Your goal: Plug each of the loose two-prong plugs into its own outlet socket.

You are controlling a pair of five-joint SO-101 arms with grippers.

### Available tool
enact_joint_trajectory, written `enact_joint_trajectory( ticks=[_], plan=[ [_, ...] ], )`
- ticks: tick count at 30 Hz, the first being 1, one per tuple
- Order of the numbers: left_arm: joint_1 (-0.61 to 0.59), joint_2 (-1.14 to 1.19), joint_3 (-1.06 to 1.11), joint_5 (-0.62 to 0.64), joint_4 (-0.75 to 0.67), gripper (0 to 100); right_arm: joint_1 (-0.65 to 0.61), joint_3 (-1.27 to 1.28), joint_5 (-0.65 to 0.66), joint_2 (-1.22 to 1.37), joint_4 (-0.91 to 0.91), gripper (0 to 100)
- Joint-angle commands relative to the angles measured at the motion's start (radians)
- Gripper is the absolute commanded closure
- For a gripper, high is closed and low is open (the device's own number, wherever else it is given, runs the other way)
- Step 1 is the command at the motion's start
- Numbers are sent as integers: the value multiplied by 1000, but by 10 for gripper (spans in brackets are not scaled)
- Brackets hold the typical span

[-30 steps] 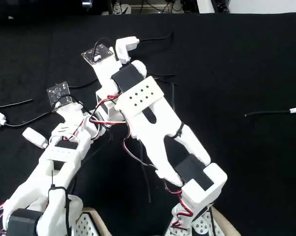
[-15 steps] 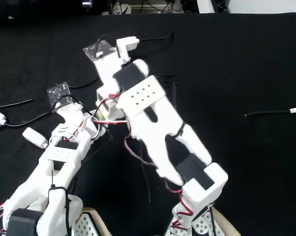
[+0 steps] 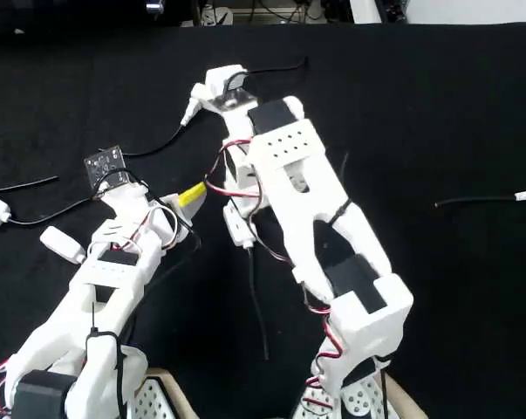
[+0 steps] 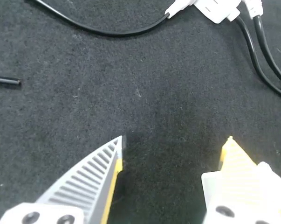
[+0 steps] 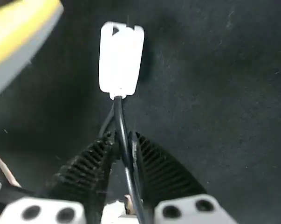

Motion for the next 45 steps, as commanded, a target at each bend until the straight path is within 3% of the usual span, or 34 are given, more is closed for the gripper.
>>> enact_joint_trajectory(
  ticks=[1, 7, 14, 24, 32, 45],
  plan=[
    [1, -14, -5, 5, -15, 670, 26, 48, 29, 1, 17, 985],
    [1, -14, -5, 5, -15, 670, 92, 104, 86, 2, 17, 975],
    [1, -14, -5, 5, -15, 670, 109, 140, 153, 1, 12, 797],
    [1, -14, -5, 5, -15, 670, 103, 140, 232, 30, -155, 793],
    [1, -14, -5, 5, -15, 670, 176, 81, 232, 282, -296, 793],
    [1, -14, -5, 5, -15, 670, 192, -371, 242, 337, 12, 794]
  ],
)
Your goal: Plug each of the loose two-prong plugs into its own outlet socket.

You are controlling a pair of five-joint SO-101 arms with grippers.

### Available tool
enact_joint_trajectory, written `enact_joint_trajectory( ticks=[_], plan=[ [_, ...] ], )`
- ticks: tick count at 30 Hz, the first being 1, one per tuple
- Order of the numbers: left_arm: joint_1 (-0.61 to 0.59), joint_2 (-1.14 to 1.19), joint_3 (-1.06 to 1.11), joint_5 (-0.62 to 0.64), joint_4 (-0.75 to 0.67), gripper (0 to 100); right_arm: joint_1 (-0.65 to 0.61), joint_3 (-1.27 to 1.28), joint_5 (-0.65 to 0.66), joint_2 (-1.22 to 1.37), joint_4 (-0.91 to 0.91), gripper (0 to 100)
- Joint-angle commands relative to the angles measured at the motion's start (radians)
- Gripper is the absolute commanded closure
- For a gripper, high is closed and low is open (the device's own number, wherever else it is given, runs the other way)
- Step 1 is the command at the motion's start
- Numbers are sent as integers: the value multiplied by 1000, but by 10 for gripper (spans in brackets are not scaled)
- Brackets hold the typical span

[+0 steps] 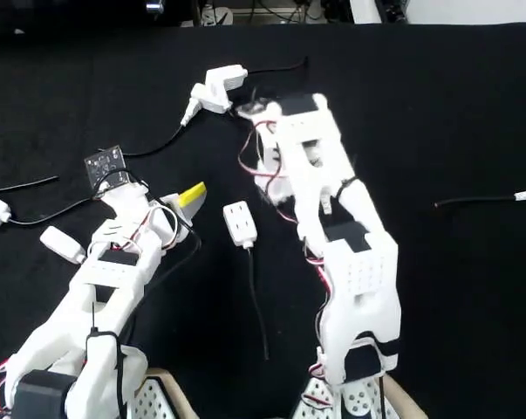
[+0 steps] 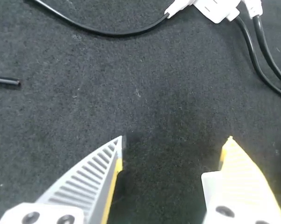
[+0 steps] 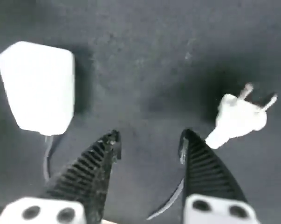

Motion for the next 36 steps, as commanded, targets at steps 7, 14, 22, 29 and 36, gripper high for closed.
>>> enact_joint_trajectory(
  ticks=[7, 14, 22, 29, 36],
  plan=[
    [1, -14, -5, 6, -15, 670, 80, -203, 107, -4, 57, 794],
    [1, -14, -5, 5, -15, 670, 193, -91, 109, -2, -57, 794],
    [1, -14, -5, 5, -15, 670, 206, 153, 106, -2, -276, 794],
    [1, -14, -5, 5, -15, 670, 203, 199, 94, -4, -331, 815],
    [1, -14, -4, -52, -15, 671, 258, 203, 20, 5, -315, 985]
  ],
)
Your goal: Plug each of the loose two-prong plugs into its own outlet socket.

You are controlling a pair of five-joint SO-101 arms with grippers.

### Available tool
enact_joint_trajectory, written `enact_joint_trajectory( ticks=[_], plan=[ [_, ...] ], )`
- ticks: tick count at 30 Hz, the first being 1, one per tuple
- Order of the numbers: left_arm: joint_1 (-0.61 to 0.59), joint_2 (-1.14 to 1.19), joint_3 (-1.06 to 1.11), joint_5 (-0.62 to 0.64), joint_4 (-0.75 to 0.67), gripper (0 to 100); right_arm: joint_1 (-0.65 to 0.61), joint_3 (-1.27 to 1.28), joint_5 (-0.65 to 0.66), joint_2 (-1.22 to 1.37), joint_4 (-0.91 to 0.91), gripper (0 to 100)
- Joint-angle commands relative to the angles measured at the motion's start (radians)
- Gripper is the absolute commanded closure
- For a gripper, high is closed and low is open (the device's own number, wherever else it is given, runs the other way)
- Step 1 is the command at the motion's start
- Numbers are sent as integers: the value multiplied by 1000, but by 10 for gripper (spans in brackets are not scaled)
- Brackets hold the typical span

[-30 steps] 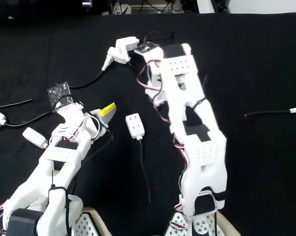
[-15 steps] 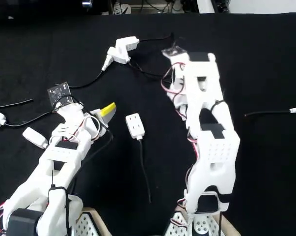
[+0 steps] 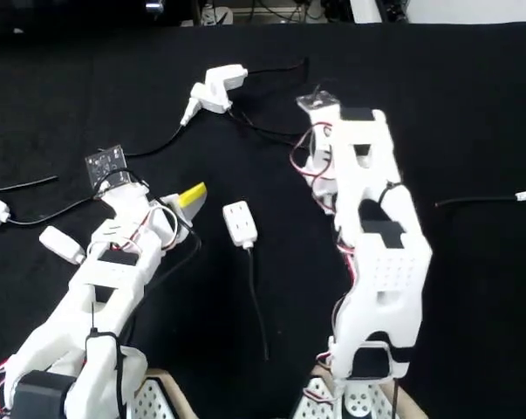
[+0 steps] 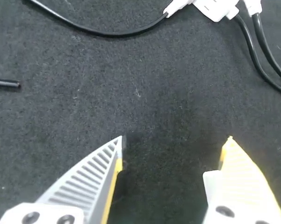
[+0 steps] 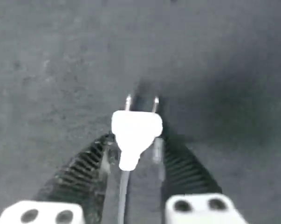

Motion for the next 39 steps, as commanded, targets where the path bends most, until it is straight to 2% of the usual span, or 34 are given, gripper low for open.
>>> enact_joint_trajectory(
  ticks=[1, 9, 15, 18, 27, 34, 39],
  plan=[
    [1, -14, -4, -32, -14, 671, 34, 4, -31, 13, 12, 982],
    [1, -14, -4, -32, -15, 671, 0, -70, -23, 19, 61, 987],
    [12, -15, -5, -32, -20, 671, -196, -265, -21, -31, 356, 987],
    [13, -15, -10, -32, -20, 671, -284, -325, -31, -81, 411, 987],
    [53, -37, -12, -31, -21, 671, -437, -185, -23, -320, 410, 987],
    [148, -193, 54, -32, -23, 671, -420, -45, -21, -461, 408, 987],
    [219, -250, 81, -32, -23, 671, -433, 61, 43, -535, 404, 986]
  ],
)
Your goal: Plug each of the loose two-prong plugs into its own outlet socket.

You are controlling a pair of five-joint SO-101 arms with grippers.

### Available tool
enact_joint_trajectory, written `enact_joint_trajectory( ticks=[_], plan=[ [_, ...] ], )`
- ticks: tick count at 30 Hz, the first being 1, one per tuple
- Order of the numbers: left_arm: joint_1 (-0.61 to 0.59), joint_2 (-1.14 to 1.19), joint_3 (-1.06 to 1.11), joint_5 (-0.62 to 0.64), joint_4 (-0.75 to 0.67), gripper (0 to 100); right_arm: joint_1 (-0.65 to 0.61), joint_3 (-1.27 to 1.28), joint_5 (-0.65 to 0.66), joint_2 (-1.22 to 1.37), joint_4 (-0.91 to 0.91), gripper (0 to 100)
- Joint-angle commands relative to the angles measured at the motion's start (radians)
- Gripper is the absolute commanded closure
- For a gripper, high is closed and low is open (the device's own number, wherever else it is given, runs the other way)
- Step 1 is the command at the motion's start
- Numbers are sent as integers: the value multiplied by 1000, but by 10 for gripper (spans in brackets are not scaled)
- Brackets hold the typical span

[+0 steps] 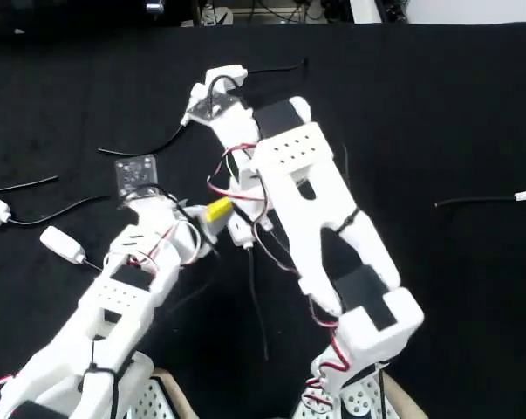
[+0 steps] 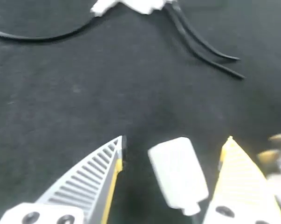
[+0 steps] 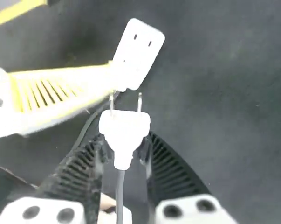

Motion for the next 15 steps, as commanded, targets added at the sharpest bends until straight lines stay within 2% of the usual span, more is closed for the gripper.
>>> enact_joint_trajectory(
  ticks=[1, 4, 8, 15],
  plan=[
    [47, -61, -4, -5, -23, 671, -14, 59, 31, -105, 14, 986],
    [-2, -64, -8, -5, -38, 671, -14, 87, 31, -122, 15, 986],
    [-70, -60, 16, -5, -141, 671, 0, 124, 32, -122, 15, 986],
    [-47, -64, 42, -8, -184, 671, -26, 176, 29, -122, -14, 986]
  ],
)
